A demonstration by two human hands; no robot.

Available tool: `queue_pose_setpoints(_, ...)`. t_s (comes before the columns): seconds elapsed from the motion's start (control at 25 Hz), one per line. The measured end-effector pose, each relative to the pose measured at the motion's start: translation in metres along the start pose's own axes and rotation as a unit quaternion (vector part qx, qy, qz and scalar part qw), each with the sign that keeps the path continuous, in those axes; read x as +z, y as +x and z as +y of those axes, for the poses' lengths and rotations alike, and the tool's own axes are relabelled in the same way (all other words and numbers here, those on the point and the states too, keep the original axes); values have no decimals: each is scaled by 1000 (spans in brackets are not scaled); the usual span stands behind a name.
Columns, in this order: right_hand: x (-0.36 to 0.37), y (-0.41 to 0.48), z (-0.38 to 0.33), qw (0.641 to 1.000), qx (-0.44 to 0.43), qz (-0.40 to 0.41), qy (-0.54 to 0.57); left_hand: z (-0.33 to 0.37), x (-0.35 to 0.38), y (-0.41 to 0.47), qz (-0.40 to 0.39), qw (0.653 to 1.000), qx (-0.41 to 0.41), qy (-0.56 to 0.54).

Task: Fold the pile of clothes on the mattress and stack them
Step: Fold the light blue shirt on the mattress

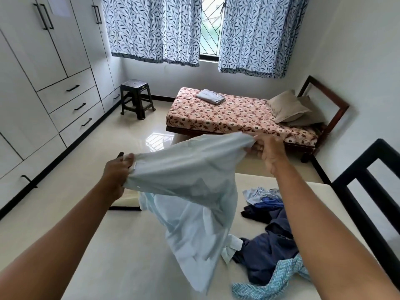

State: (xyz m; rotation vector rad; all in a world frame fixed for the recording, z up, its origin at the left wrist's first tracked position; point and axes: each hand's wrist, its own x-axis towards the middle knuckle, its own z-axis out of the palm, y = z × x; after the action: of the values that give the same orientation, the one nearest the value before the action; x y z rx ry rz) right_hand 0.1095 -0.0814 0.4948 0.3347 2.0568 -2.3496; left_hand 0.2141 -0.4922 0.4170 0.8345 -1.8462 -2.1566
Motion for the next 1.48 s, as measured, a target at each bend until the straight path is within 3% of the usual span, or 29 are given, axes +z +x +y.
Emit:
queue_pose_setpoints(0.2,9,7,-21,979,-74,33,187,-12,1,-16,-57,995,32,71)
queue_pose_setpoints(0.28,24,9,-25,975,-52,26,214,-30,1,-29,-139,973,-5,182)
queue_pose_setpoints(0.32,31,11,-26,979,-37,5,200,-39,-1,-36,-205,940,-50,267)
queue_pose_setpoints(0.4,45,6,-30,990,-26,-69,121,-52,0,-44,-328,816,-126,459)
queue_pose_setpoints(0.44,51,2,-30,991,-30,-108,70,-52,7,-43,-353,765,-116,526)
queue_pose_setpoints(0.48,58,-5,-30,988,-37,-146,19,-46,20,-44,-345,758,-64,550)
queue_pose_setpoints(0.6,77,-24,-25,962,-53,-252,-92,-5,69,-54,-209,860,214,414)
queue_pose_setpoints(0.68,83,-35,-23,940,-66,-311,-123,28,98,-70,-193,880,320,293)
queue_pose_setpoints(0.76,84,-43,-28,921,-88,-353,-141,46,118,-84,-276,887,298,217)
queue_pose_setpoints(0.84,80,-45,-35,913,-131,-349,-165,46,128,-89,-326,875,268,238)
queue_pose_setpoints(1.0,59,-29,-39,911,-228,-246,-240,23,123,-90,-242,862,311,318)
queue_pose_setpoints(1.08,45,-17,-35,915,-241,-185,-266,12,120,-98,-221,881,309,282)
queue_pose_setpoints(1.16,33,-10,-31,886,-277,-151,-340,11,116,-104,-211,914,274,213)
queue_pose_setpoints(1.32,36,-18,-25,808,-392,-120,-424,14,102,-89,-149,958,206,131)
queue_pose_setpoints(1.4,47,-26,-24,803,-429,-131,-393,13,93,-84,-182,953,176,164)
queue_pose_setpoints(1.48,54,-29,-25,822,-420,-148,-354,20,88,-82,-196,938,175,226)
